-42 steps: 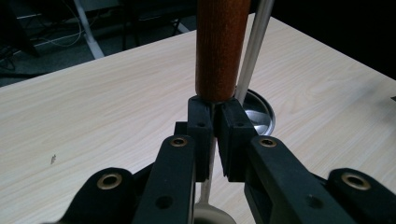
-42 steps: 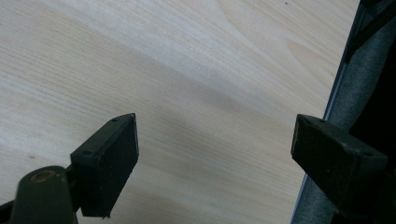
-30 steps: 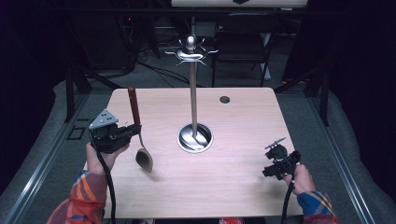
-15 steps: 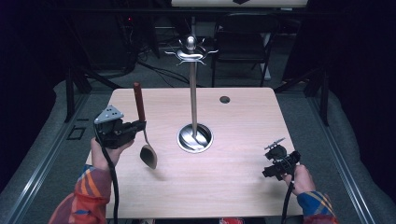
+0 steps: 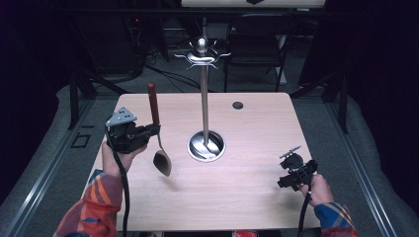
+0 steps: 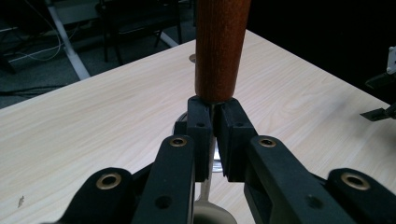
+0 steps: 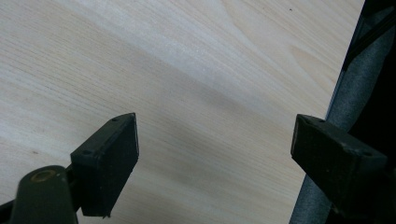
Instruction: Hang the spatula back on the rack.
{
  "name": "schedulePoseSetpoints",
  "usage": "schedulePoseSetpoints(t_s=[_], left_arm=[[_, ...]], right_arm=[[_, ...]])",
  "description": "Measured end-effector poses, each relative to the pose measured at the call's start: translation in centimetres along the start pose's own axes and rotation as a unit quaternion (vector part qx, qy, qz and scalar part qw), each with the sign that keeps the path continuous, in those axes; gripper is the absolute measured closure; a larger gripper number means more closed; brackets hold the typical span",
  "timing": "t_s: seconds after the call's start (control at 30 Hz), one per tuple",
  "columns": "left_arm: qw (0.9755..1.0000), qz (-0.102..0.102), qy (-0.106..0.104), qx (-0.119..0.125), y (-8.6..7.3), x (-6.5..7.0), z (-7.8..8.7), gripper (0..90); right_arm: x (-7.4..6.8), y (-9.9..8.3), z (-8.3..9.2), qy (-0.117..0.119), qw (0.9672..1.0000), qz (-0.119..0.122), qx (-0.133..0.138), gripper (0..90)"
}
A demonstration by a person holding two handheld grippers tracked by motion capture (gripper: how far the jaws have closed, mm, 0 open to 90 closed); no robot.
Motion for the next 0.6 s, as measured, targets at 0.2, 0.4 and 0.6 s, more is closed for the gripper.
schedulePoseSetpoints(t_s=[0.2, 0.4, 0.6], left_arm=[[1.0, -0.003, -0.005, 0.001, 0.3, 0.3, -0.4, 84.3], [0.9999, -0.009, -0.009, -0.003, 0.9, 0.8, -0.8, 84.4], [0.9999, -0.01, -0.011, -0.001, 1.5, 1.1, -0.8, 84.4]], right_arm=[[0.0, 0.0, 0.0, 0.0, 1.0, 0.001, 0.001, 14.6], [0.0, 0.0, 0.0, 0.0, 1.0, 0.003, 0.0, 14.6], [0.1, 0.0, 0.2, -0.005, 0.9998, 0.015, -0.013, 14.6]])
Point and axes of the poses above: each handheld gripper's, and its own axes: z roughly backward along the jaws, y roughly out of its top, x roughly to its right, the point moved 4 cm from there along -z, roughly forward along the jaws, and after that the axes turned 15 degrees about -x, right-handed, at the moved point
